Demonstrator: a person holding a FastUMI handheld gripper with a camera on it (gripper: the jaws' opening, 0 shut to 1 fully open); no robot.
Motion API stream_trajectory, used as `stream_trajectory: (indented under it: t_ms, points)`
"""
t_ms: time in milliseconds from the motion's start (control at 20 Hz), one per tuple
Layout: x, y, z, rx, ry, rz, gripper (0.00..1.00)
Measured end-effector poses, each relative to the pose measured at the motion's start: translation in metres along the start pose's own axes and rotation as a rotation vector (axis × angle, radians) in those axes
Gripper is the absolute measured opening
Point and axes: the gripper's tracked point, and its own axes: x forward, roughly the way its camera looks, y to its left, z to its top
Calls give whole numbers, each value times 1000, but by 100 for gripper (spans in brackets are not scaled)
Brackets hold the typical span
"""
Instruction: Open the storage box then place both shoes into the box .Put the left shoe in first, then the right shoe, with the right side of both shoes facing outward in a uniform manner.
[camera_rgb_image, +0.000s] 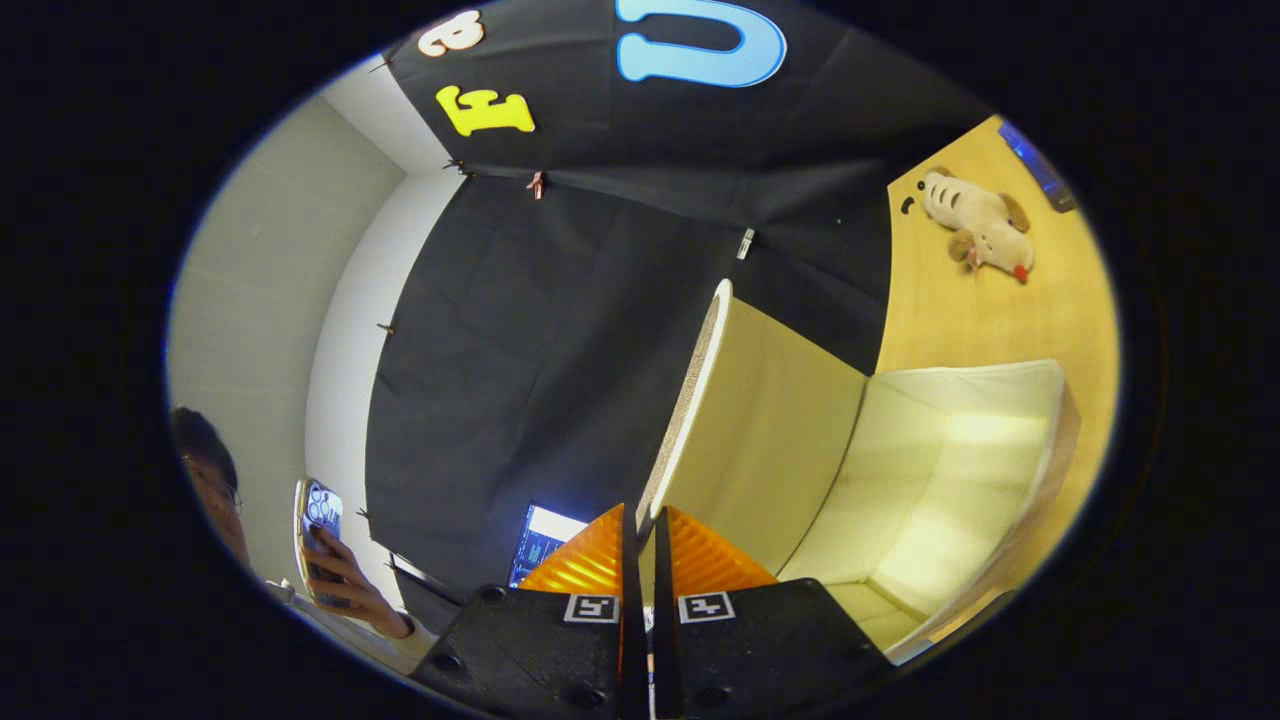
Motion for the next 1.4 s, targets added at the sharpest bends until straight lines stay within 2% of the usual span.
stream_trajectory:
  t_ms: [450, 600, 650, 850, 900, 1200, 1400]
  points:
    - [77, 5, -19, -40, 3, -98, 7]
    - [101, -3, -28, -79, 19, -148, 14]
    - [106, -6, -31, -91, 31, -164, 20]
    - [110, -18, -38, -153, 42, -223, 82]
    - [108, -22, -37, -168, 38, -240, 91]
    - [62, -31, -5, -250, -54, -351, 96]
    - [1, -38, 10, -312, -116, -463, 96]
